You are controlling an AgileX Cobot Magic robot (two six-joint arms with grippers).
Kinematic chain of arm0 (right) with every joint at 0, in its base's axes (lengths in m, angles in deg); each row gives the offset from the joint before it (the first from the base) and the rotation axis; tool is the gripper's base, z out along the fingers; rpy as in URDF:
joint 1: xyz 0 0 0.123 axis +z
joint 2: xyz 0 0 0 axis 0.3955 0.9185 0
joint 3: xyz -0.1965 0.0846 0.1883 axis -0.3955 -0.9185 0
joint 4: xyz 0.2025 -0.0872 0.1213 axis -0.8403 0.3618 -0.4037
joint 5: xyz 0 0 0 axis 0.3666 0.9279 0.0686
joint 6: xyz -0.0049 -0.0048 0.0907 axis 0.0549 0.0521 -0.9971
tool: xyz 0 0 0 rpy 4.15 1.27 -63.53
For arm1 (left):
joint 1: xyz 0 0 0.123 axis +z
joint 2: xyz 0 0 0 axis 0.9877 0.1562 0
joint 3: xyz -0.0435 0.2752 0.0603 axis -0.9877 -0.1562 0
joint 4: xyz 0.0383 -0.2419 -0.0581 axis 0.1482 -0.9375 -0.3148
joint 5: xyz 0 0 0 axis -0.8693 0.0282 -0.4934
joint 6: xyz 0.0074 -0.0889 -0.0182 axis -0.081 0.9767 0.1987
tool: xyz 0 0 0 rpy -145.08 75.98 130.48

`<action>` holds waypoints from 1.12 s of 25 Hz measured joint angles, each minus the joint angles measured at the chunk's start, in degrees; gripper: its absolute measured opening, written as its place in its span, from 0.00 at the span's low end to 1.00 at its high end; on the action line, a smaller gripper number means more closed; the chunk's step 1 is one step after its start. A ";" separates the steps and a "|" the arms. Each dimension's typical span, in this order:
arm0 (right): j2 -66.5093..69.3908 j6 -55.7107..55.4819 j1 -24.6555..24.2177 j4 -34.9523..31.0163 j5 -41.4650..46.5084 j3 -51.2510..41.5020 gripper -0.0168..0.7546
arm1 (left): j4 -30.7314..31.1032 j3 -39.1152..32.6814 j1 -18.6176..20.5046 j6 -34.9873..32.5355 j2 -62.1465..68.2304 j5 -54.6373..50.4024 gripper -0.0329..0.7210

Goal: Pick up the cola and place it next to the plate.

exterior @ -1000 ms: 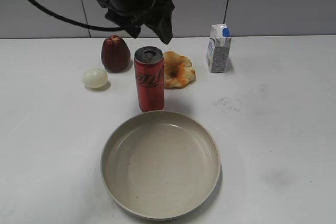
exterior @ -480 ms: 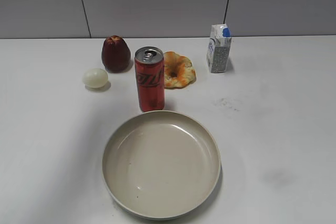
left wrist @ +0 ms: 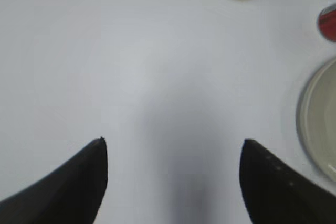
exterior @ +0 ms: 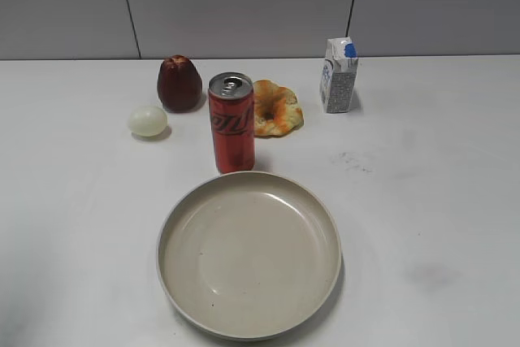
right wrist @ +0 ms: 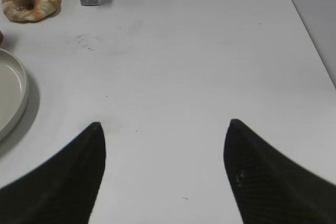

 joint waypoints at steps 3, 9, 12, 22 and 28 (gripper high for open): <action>0.00 0.00 0.00 0.00 0.00 0.00 0.72 | 0.00 -9.10 0.49 0.07 -10.32 0.42 0.83; 0.00 0.00 0.00 0.00 0.00 0.00 0.72 | 0.15 -22.55 0.54 1.27 -31.31 6.02 0.82; 0.00 0.00 0.00 0.00 0.00 0.00 0.72 | 1.17 -27.51 0.54 1.34 -39.87 9.15 0.82; 0.00 0.00 0.00 0.00 0.00 0.00 0.72 | 2.63 -33.34 0.54 1.49 -49.51 10.30 0.82; 0.00 0.00 0.00 0.00 0.00 0.00 0.72 | 2.63 -33.56 0.54 1.49 -50.01 10.37 0.82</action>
